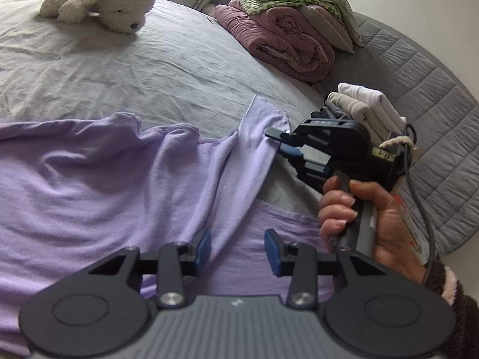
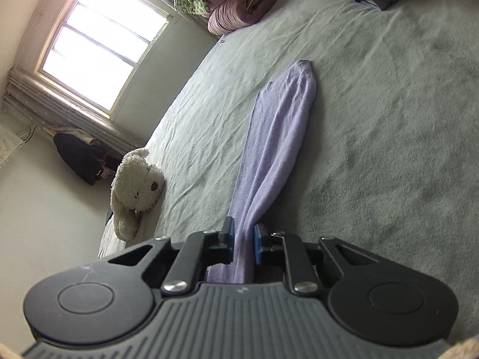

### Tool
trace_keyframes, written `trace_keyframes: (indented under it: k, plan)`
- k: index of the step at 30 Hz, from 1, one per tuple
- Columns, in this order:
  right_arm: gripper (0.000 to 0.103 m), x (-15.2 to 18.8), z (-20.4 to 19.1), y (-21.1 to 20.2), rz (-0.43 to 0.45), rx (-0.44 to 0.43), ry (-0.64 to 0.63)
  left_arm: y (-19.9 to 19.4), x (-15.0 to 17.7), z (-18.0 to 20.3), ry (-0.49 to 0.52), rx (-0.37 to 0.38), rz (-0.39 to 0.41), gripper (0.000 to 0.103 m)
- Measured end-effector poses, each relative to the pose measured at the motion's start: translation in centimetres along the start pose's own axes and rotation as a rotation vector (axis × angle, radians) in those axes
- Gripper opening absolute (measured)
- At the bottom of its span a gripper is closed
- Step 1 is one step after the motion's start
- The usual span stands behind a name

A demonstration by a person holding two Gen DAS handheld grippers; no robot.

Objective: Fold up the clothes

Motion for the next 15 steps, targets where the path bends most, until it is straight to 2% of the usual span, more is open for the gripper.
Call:
trace_keyframes:
  k: [4,5,8,10,11,12,14,15]
  plan:
    - [0.014,-1.1,-2.0,-1.7,0.064,-0.052,-0.050,0.0,0.4,0.6,0.074,-0.038,0.026,0.039]
    - [0.009,-1.3,-2.6,-2.1,0.078,-0.067,-0.066,-0.1,0.5,0.7,0.091,-0.049,0.032,0.038]
    - [0.007,-1.7,-4.0,-3.1,0.098,-0.097,-0.098,0.0,0.5,0.7,0.116,-0.093,0.055,0.028]
    - [0.008,-1.8,-4.8,-3.0,0.091,-0.082,-0.120,0.1,0.5,0.6,0.124,-0.120,0.071,0.019]
    - [0.015,-1.7,-4.7,-2.9,0.080,-0.066,-0.121,0.1,0.5,0.6,0.125,-0.130,0.076,0.018]
    - [0.016,-1.6,-4.5,-2.8,0.068,-0.049,-0.119,0.1,0.5,0.6,0.127,-0.137,0.079,0.018]
    - [0.025,-1.5,-3.5,-2.5,0.046,-0.003,-0.098,0.1,0.6,0.8,0.137,-0.146,0.081,0.018]
    - [0.044,-1.4,-2.9,-2.5,0.042,0.024,-0.090,0.1,0.7,0.9,0.144,-0.149,0.083,0.018]
Point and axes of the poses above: each gripper's, at about its wrist camera, not at the fingertips, and y roughly the way its jaws point, z to its right, x to its underside, the point moved 5 cm from there along y, roughly the way its jaws point, and after that the axes turned 3 degrees about -y, right-handed, at the moved point
